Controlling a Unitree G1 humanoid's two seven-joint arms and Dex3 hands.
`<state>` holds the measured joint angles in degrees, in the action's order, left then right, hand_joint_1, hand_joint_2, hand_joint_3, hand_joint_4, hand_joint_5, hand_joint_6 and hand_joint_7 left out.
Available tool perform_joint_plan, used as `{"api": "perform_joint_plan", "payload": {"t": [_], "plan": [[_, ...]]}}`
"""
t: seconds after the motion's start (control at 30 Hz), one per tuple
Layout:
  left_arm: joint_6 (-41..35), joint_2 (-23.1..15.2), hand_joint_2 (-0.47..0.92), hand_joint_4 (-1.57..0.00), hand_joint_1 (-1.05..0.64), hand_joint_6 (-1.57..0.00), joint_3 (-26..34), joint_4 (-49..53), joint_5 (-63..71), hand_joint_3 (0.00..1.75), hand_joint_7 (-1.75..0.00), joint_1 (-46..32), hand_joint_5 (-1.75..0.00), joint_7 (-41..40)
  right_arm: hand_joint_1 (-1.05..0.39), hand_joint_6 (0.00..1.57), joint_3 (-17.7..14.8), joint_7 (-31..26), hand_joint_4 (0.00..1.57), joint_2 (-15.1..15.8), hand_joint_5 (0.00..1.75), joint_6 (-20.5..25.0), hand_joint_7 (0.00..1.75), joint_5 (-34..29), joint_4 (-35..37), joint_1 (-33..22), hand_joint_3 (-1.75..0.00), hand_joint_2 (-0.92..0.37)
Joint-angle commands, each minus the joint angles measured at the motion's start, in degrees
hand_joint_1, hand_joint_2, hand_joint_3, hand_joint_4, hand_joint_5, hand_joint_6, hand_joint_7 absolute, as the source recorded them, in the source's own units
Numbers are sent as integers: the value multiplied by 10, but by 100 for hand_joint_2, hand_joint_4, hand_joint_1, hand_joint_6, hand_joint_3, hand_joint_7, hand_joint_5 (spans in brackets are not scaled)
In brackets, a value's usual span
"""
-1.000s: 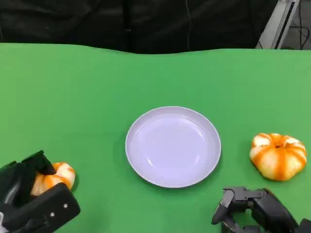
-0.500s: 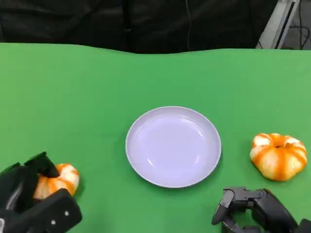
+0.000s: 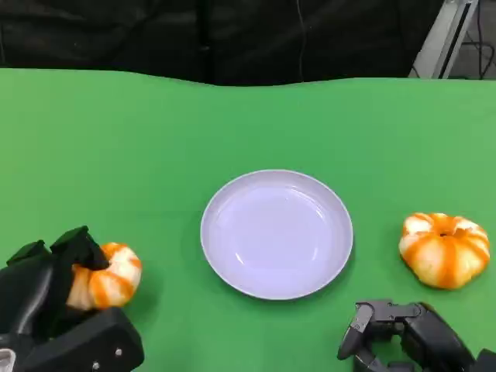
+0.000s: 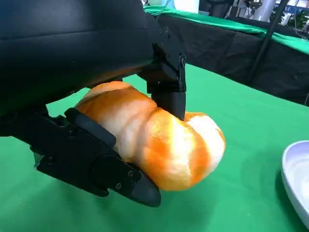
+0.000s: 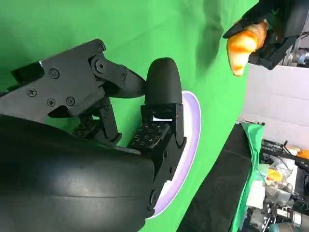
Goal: Grasp the bread from the table and place it into the plate.
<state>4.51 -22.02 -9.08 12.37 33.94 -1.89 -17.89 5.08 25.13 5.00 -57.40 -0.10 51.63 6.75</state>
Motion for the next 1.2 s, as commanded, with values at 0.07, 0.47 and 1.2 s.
{"api": "perform_joint_plan", "payload": {"t": [0.07,0.47,1.2], "plan": [[-14,17,82,-63,-10,-47,5,-91,7,1,-175,14,-175,5,-14,86,0,-10,81,2,145,4,112,-5,-2,-1,-83,-68],[-33,58,81,-64,-13,-48,-24,-105,17,0,-175,58,-175,47,-14,85,4,-17,81,-1,146,3,113,-12,-1,-1,-83,-69],[-3,109,79,-58,-9,-51,-88,-11,35,0,-163,148,-175,43,-13,84,17,-37,80,-9,147,1,116,-19,-10,-5,-87,-67]]}}
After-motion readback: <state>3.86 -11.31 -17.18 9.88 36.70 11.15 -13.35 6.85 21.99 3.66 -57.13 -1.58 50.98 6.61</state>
